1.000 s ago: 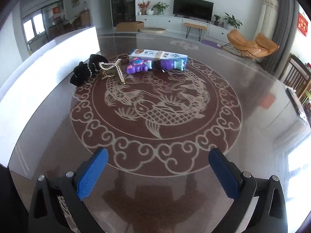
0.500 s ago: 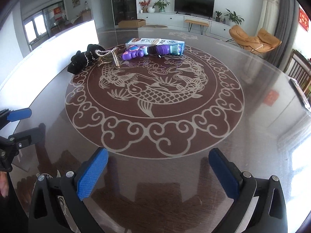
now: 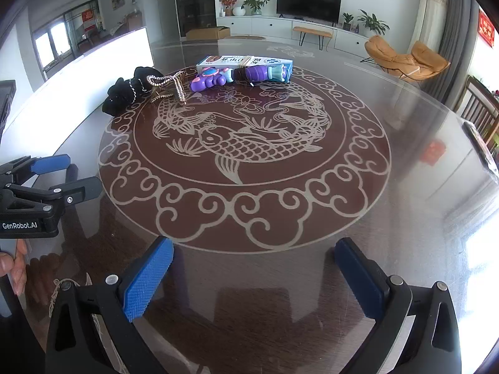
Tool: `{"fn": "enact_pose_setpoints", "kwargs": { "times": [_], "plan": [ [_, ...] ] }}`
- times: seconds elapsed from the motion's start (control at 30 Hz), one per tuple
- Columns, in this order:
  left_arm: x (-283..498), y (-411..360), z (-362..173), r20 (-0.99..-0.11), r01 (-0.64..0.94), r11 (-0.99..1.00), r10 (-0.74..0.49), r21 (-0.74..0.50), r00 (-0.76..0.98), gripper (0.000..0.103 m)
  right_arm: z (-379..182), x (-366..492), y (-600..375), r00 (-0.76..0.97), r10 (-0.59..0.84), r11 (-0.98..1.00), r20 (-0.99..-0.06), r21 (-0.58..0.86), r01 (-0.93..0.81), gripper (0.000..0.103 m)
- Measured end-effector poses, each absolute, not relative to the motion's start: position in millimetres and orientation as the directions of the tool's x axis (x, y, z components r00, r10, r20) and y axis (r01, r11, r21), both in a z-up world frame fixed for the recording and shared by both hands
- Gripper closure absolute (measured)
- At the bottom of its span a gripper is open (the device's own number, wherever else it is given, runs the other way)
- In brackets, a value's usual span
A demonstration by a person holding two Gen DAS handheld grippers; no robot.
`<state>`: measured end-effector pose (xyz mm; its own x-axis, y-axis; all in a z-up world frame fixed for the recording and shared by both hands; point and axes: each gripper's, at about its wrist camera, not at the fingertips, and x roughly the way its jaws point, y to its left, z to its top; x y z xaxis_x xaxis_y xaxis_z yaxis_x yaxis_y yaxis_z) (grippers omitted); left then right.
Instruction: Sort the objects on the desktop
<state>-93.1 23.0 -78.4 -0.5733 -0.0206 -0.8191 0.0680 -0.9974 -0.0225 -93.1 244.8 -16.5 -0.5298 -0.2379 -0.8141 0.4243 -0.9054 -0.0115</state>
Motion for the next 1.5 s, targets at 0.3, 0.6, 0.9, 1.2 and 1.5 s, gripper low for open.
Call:
{"fn": "enact_pose_setpoints", "kwargs": {
  "times": [0.3,0.6,0.9,1.2,1.5],
  "plan": [
    [-92.6,27.9,-80.7,-0.815,0.054,-0.999,-0.034,0.003,-0.578,0.000,-16.5,-93.1,244.8,-0.529,-0.238,-0.905,-0.814,-0.011,0.425,0.000],
    [-92.9,27.9,-80.6,-0.815,0.054,-0.999,-0.034,0.003,-0.578,0.000,-16.9,-93.1,244.4,-0.529,-0.237,-0.905,-0.815,-0.013,0.425,0.000],
    [-92.9,28.0,-80.7,-0.815,0.054,-0.999,-0.034,0.003,-0.578,0.000,-16.8,-93.0,244.4,-0.529,-0.237,-0.905,-0.815,-0.013,0.425,0.000],
    [-93.0,28.1,-80.6,-0.815,0.054,-0.999,-0.035,0.005,-0.579,0.000,-16.7,-92.8,244.7,-0.529,-0.237,-0.905,-0.815,-0.013,0.425,0.000],
    [-93.0,28.0,-80.7,-0.815,0.054,-0.999,-0.035,0.005,-0.579,0.000,-16.5,-92.8,244.8,-0.529,-0.237,-0.905,-0.815,-0.013,0.425,0.000]
  ]
}}
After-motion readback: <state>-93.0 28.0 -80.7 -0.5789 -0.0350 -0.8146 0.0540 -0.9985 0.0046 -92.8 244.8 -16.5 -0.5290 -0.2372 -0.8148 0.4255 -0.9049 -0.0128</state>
